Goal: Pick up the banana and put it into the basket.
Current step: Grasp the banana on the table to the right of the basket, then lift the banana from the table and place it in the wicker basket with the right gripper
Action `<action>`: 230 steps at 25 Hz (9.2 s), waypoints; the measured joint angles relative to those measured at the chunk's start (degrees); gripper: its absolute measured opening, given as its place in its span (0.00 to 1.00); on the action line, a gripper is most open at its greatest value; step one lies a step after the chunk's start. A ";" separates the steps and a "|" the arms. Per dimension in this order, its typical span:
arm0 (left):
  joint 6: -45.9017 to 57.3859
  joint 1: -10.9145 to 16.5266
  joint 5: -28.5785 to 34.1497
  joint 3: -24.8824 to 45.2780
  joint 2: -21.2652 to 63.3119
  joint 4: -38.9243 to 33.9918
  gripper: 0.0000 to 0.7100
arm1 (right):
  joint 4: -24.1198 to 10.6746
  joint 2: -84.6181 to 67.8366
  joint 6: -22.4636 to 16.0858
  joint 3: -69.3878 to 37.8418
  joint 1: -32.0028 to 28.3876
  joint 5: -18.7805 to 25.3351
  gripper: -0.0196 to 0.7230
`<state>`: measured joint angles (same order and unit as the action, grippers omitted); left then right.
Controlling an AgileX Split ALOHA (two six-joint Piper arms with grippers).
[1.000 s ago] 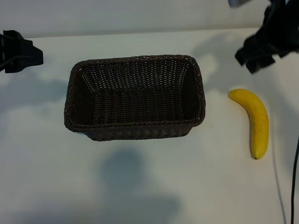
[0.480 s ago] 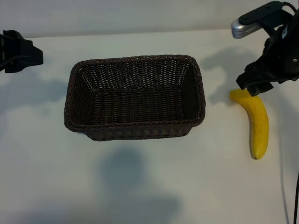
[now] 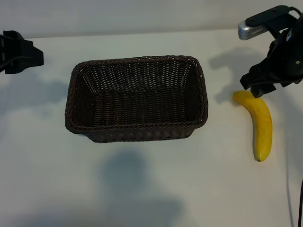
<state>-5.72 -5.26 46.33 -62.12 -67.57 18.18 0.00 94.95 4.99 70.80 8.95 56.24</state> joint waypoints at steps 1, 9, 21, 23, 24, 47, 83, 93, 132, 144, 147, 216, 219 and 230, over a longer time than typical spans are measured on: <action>0.00 0.00 0.00 0.00 0.00 0.00 0.83 | 0.00 0.42 0.00 0.00 0.00 -0.27 0.81; -0.07 0.00 0.13 0.00 0.00 0.00 0.83 | 0.77 5.88 -0.16 0.00 0.00 -1.01 0.81; -0.07 0.00 1.48 0.00 0.00 -0.22 0.83 | 0.71 9.23 -2.96 -1.58 0.00 -3.99 0.81; -0.07 0.00 1.48 0.00 0.00 -0.22 0.83 | 0.55 9.27 -2.96 -2.54 0.00 -5.57 0.81; -0.07 0.00 1.48 0.00 0.00 -0.27 0.83 | 0.48 9.27 -2.96 -3.05 0.00 -6.36 0.81; -0.07 0.00 1.48 0.00 0.00 -0.39 0.83 | -0.76 9.86 -3.89 -5.72 -1.67 -13.98 0.81; -0.07 0.00 1.73 0.00 0.00 -1.48 0.83 | -0.95 13.53 -4.37 -10.84 -1.69 -22.00 0.81; -0.07 0.00 1.76 0.00 0.00 -1.48 0.83 | -0.95 13.53 -4.37 -10.84 -1.69 -22.07 0.81; -0.07 0.00 1.64 0.00 0.00 -1.50 0.83 | -0.79 16.87 -4.56 -10.55 -1.69 -22.24 0.57; -0.07 0.00 1.58 0.00 0.00 -1.50 0.83 | -0.85 16.87 -4.99 -10.26 -1.69 -21.79 0.57; -0.07 0.00 1.58 0.00 0.00 -1.50 0.83 | -0.85 16.87 -5.35 -9.85 -1.69 -21.12 0.57; -0.07 0.00 1.07 0.00 0.00 -1.50 0.83 | 0.59 6.38 -3.25 6.35 9.41 -4.03 0.56; -0.07 0.00 1.07 0.00 0.00 -1.50 0.83 | 0.64 6.38 -2.85 6.35 9.41 -3.97 0.56; -0.07 0.00 1.07 0.00 0.00 -1.50 0.83 | 1.36 6.38 -1.88 8.22 13.95 -3.96 0.56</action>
<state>-5.79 -5.26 47.41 -62.12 -67.57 16.68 1.36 101.33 3.11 79.01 22.90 52.28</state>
